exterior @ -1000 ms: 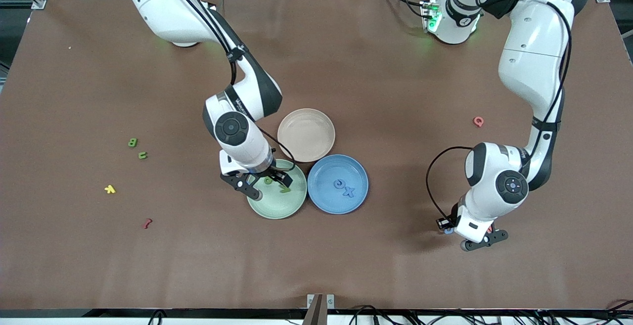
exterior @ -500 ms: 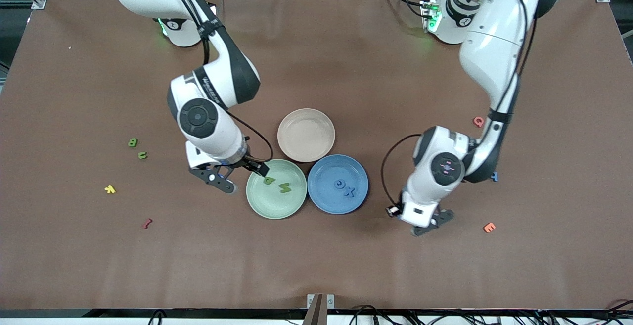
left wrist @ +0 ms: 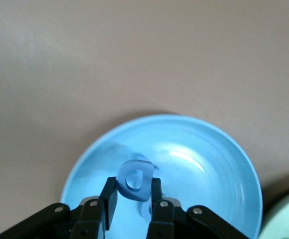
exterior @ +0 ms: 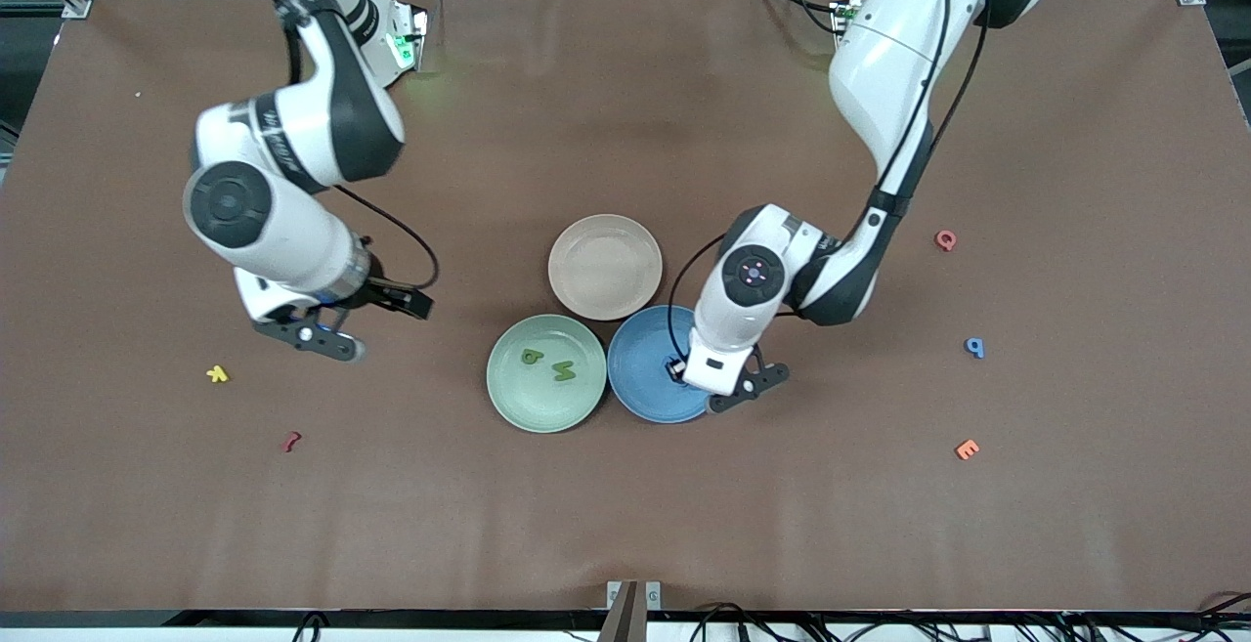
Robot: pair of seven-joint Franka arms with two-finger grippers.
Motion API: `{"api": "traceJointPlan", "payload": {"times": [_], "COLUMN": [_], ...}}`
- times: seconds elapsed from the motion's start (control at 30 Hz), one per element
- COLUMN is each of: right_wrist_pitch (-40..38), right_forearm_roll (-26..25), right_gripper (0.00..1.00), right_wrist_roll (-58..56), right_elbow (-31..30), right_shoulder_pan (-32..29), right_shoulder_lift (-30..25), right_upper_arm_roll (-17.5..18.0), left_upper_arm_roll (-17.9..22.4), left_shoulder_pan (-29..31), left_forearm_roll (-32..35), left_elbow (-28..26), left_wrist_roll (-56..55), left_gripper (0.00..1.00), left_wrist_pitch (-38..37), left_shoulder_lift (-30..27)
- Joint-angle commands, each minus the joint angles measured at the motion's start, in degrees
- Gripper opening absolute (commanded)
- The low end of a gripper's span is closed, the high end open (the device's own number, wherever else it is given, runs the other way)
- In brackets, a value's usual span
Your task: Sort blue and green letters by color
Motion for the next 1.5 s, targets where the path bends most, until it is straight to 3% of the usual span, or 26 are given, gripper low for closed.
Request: {"api": "traceJointPlan", "payload": {"times": [0.0,0.03,0.1,0.17,0.5,0.73,0.87,1.03,1.23,1.47], "right_wrist_pitch": [1.83,2.26,3.32,4.46,11.57,19.75,24.14,30.38,35.66,39.53], "right_forearm_roll": [-3.4,-4.37,-6.13,-6.75,-6.75,-6.75,-6.75,-6.75,-6.75,-6.75], "right_gripper": [1.0,1.0,1.0,1.0,1.0,1.0,1.0,1.0,1.0,1.0], "right_wrist_roll": [-3.42,-3.51,-4.04,-5.35,-16.07,-21.35,-24.51,-31.18,-40.06,-42.45], "right_elbow": [-10.1,-11.06,-13.26,-15.2,-25.91,-34.45,-37.43,-41.04,-42.36,-42.28], "right_shoulder_pan": [-2.08,-2.25,-2.61,-3.22,-8.49,-12.18,-14.2,-18.24,-22.64,-24.14], "right_shoulder_lift": [-7.86,-8.47,-9.7,-10.76,-16.47,-18.94,-18.85,-18.24,-15.52,-12.17], "right_upper_arm_roll": [0.56,0.56,0.56,0.56,0.56,0.56,0.56,0.56,0.65,0.65], "left_upper_arm_roll": [0.76,0.76,0.76,0.76,0.76,0.41,0.24,0.15,0.15,0.15], "left_shoulder_pan": [-1.18,-1.27,-1.18,-1.27,-0.48,4.87,9.18,16.38,23.15,29.75], "left_forearm_roll": [1.1,1.1,1.1,1.27,4.96,4.79,4.79,4.79,4.79,4.79], "left_elbow": [-0.86,-0.95,-0.95,-1.3,-1.83,-2.97,-8.32,-14.3,-18.87,-32.39], "left_wrist_roll": [-1.66,-1.75,-1.75,-1.66,-0.7,9.93,15.02,29.42,42.08,53.08], "left_gripper": [0.0,0.07,0.56,1.0,1.0,1.0,1.0,1.0,1.0,1.0], "left_wrist_pitch": [-0.92,-0.92,-1.01,-1.01,-6.63,-13.04,-13.31,-12.78,-12.0,1.79], "left_shoulder_lift": [-1.02,-0.94,-0.93,-0.76,-1.72,-5.41,-10.06,-14.99,-17.9,-23.78]}}
